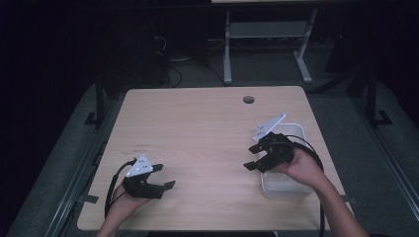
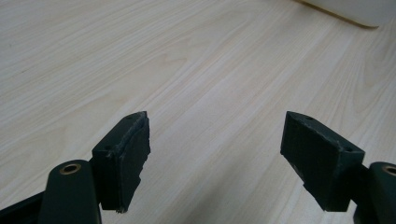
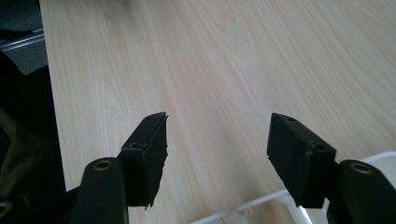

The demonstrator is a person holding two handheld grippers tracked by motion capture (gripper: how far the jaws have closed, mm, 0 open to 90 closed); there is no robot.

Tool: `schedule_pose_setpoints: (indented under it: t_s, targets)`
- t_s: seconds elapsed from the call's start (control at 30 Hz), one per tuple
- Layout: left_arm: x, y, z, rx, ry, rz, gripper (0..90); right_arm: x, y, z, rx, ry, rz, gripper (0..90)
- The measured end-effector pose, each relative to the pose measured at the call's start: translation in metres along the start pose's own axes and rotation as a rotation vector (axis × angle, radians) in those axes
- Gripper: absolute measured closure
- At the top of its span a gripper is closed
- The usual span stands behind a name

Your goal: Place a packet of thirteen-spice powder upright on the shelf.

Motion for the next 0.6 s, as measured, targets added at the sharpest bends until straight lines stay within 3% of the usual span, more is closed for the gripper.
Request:
schedule_pose_setpoints:
  t_s: [0.6]
  targets:
    - [0.001,-0.002,-0.001,0.003,-0.004,-0.001,23.3,-0.028,-0.025,0.017,0.006,0.011,0.052,35.7]
Point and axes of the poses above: each handheld gripper's, and its own axes: x roughly backward along the jaws, z roughly out of its top, y roughly to its right, the point moved 9 cm from there along -x, roughly forward along the jaws
